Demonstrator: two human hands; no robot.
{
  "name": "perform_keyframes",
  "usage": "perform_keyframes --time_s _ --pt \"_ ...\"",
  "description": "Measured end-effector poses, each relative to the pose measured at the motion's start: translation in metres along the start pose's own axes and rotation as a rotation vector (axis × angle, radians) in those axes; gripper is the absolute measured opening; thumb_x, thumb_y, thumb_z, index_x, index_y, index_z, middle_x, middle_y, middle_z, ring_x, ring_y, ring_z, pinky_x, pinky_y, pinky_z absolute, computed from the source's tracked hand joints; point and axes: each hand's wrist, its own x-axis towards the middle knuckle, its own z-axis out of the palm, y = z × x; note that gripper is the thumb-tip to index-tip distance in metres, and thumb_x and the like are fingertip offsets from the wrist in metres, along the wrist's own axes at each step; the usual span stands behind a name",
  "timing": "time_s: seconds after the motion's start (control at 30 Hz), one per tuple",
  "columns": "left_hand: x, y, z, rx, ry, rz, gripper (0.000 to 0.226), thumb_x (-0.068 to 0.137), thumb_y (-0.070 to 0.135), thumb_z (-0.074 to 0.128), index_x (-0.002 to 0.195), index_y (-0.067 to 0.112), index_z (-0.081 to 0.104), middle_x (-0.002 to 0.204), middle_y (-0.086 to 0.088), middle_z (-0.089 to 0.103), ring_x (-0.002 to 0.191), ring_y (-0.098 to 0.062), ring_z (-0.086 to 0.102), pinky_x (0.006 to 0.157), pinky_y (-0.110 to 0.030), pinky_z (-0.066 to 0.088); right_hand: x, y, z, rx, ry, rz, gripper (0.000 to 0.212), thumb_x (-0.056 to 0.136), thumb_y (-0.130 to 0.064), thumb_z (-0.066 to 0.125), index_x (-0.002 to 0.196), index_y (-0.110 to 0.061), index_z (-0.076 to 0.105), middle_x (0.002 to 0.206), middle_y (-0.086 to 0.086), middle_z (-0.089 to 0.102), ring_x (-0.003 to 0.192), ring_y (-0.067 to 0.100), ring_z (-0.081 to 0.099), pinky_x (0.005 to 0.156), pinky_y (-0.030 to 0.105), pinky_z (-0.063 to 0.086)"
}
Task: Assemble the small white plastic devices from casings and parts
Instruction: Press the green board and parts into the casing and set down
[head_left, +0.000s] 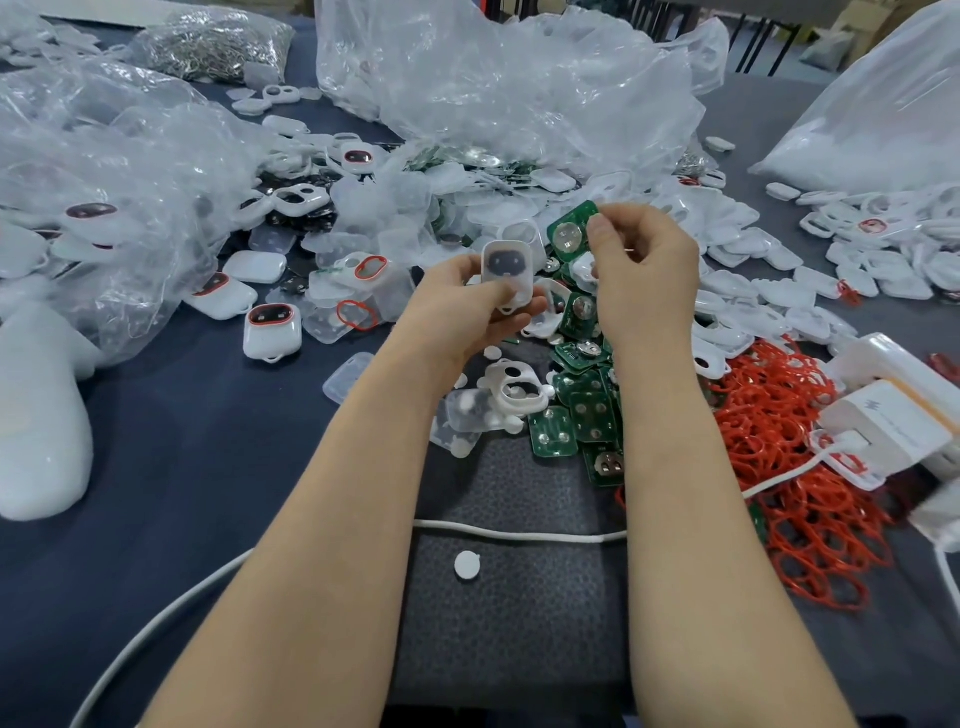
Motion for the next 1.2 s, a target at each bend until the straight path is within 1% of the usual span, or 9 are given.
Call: perform_keyframes --time_s 0.1,0.2,0.3,0.43,0.53,0.7,0.87,1.0,1.2 --pt "0.000 0.001 -0.001 -0.084 -0.006 -0.021 0.012 0.097 -0.002 0.045 0.097 0.005 0.054 0.078 -0.011 0.071 0.068 -0.016 0.072 0.061 -0.021 0.058 0.000 0.005 -0.002 -0.149 -0.045 0.023 0.009 0.093 -0.020 0.056 0.101 -0.018 0.062 0.075 -0.013 0.054 0.066 0.001 0.051 0.062 0.016 0.041" --pt "0.001 0.002 -0.002 -0.150 0.009 -0.051 0.011 0.099 0.003 0.042 0.094 0.002 0.052 0.077 -0.014 0.071 0.068 -0.019 0.071 0.065 -0.023 0.058 -0.002 0.010 -0.001 -0.404 -0.187 0.039 0.013 0.093 -0.018 0.053 0.101 -0.015 0.063 0.086 -0.007 0.059 0.079 0.009 0.053 0.064 0.021 0.038" --pt "0.001 0.004 -0.002 -0.167 0.021 -0.051 0.014 0.095 -0.005 0.038 0.092 -0.001 0.051 0.084 -0.018 0.068 0.070 -0.019 0.070 0.061 -0.020 0.058 -0.005 0.011 0.002 -0.528 -0.262 0.050 0.018 0.091 -0.014 0.051 0.098 -0.016 0.068 0.095 0.001 0.065 0.089 0.016 0.057 0.071 0.024 0.040" --pt "0.002 0.002 -0.002 -0.107 0.037 -0.012 0.019 0.093 -0.014 0.039 0.100 -0.002 0.052 0.101 -0.023 0.063 0.068 -0.016 0.070 0.059 -0.016 0.057 -0.006 0.010 0.003 -0.495 -0.241 0.028 0.014 0.089 -0.017 0.055 0.094 -0.016 0.068 0.088 -0.003 0.063 0.085 0.013 0.057 0.067 0.023 0.039" --pt "0.004 0.000 -0.001 -0.077 0.053 -0.002 0.026 0.093 -0.013 0.040 0.115 -0.003 0.049 0.094 -0.019 0.065 0.066 -0.014 0.071 0.061 -0.016 0.057 -0.005 0.008 0.003 -0.398 -0.208 -0.011 0.009 0.088 -0.019 0.059 0.092 -0.018 0.067 0.075 -0.011 0.056 0.068 0.001 0.050 0.057 0.007 0.037" --pt "0.005 -0.003 -0.001 -0.010 0.050 0.026 0.023 0.092 -0.013 0.042 0.103 0.004 0.054 0.086 -0.012 0.066 0.064 -0.011 0.071 0.063 -0.019 0.058 -0.009 -0.001 0.007 -0.274 -0.276 -0.100 0.010 0.087 -0.016 0.061 0.094 -0.020 0.067 0.080 -0.008 0.060 0.064 -0.001 0.048 0.059 0.011 0.038" --pt "0.004 -0.006 -0.003 0.024 -0.007 0.045 0.018 0.090 -0.006 0.054 0.101 0.007 0.058 0.097 -0.013 0.068 0.077 -0.013 0.069 0.068 -0.020 0.057 -0.012 0.000 0.013 -0.373 -0.296 -0.183 0.015 0.088 -0.020 0.063 0.101 -0.021 0.069 0.100 0.005 0.059 0.071 0.004 0.046 0.063 0.011 0.035" --pt "0.004 -0.009 -0.002 0.100 -0.037 0.070 0.018 0.088 -0.003 0.059 0.103 0.006 0.060 0.099 -0.017 0.069 0.081 -0.016 0.070 0.071 -0.021 0.057 -0.014 0.002 0.016 -0.399 -0.292 -0.186 0.015 0.087 -0.022 0.064 0.102 -0.018 0.068 0.101 0.003 0.051 0.087 0.009 0.045 0.070 0.015 0.029" --pt "0.007 -0.013 -0.003 0.211 -0.024 0.082 0.032 0.090 0.002 0.060 0.121 0.001 0.054 0.104 -0.016 0.069 0.085 -0.017 0.070 0.073 -0.025 0.058 -0.014 0.005 0.021 -0.420 -0.297 -0.154 0.010 0.091 -0.018 0.059 0.099 -0.012 0.063 0.100 0.001 0.044 0.086 0.011 0.045 0.070 0.015 0.029"
